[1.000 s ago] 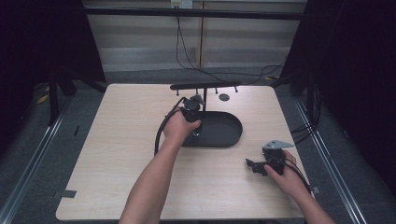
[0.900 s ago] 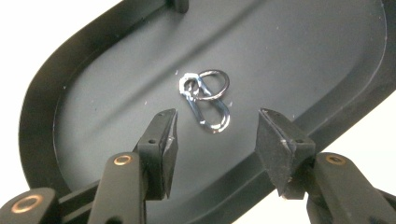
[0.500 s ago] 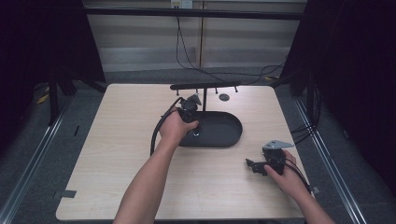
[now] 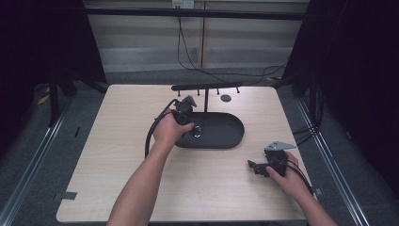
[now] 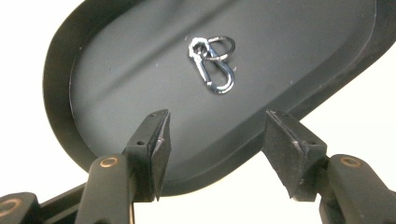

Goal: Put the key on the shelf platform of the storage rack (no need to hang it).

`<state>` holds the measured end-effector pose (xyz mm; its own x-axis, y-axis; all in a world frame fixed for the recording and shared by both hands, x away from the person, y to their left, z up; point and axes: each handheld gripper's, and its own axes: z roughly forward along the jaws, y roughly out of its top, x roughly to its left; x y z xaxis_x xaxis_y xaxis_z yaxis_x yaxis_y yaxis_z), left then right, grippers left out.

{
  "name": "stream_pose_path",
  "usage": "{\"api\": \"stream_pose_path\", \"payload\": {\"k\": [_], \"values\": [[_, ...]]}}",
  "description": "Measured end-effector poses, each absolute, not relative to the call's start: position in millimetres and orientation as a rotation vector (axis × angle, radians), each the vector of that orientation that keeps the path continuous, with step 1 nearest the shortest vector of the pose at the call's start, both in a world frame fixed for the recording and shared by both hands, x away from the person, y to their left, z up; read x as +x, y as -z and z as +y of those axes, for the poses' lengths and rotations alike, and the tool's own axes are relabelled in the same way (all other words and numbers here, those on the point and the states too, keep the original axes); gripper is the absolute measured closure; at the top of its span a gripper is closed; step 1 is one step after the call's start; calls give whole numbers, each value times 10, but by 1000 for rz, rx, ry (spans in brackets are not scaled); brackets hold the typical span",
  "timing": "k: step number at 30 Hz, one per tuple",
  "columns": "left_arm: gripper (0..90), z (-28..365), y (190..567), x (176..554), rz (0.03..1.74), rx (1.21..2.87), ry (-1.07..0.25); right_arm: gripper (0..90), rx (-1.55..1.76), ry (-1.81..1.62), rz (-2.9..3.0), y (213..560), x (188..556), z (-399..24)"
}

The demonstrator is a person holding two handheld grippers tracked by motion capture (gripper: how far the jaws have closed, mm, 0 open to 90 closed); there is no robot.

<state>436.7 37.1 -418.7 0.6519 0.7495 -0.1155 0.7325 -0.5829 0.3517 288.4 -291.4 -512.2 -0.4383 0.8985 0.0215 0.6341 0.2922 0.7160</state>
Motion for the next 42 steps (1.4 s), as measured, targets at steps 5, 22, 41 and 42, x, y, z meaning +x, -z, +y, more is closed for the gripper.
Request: {"api": "stream_pose_path", "payload": {"k": [5, 22, 41, 42], "values": [[409, 418, 4189, 4342, 1170, 2508, -48, 130, 1375, -937, 2181, 5123, 2884, -2915], [388, 735, 4201, 4217, 1191, 2490, -35, 130, 1377, -935, 2183, 5122, 2882, -2914], [383, 1132, 4322, 4034, 1210, 2481, -17, 130, 1375, -935, 2184, 5122, 2883, -2915], [383, 1155, 4332, 4025, 1212, 2478, -9, 130, 1378, -935, 2183, 5122, 2882, -2914]]}}
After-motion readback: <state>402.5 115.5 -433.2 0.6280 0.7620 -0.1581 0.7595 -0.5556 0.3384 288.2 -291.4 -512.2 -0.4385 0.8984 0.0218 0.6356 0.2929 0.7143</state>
